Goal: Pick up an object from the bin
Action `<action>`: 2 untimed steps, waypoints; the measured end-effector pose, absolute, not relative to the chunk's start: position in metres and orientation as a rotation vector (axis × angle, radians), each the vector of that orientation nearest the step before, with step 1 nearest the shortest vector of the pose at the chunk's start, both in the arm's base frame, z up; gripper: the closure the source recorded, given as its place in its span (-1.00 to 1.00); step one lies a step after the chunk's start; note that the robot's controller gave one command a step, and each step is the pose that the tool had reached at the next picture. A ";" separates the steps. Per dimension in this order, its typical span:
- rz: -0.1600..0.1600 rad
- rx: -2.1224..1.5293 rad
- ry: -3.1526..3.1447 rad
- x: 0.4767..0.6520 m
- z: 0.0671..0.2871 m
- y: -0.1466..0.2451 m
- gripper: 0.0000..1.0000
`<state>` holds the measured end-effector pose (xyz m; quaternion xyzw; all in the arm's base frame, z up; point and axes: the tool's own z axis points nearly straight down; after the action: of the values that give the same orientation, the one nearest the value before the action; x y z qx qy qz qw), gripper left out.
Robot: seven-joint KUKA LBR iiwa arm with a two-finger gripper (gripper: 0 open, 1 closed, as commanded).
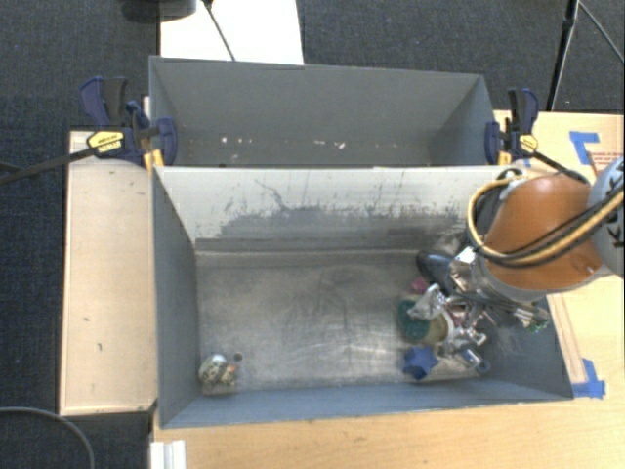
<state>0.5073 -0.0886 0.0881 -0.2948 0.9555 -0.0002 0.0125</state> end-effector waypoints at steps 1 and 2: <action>-0.004 -2.012 2.406 0.508 0.174 -0.072 1.00; -0.003 -2.605 1.751 0.511 0.246 -0.064 1.00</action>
Offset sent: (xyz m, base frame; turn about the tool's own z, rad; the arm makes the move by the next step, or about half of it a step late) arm -0.0004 0.0158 0.0841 -0.7939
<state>0.5110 -0.0643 0.2456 -0.8300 0.5578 -0.0008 0.0012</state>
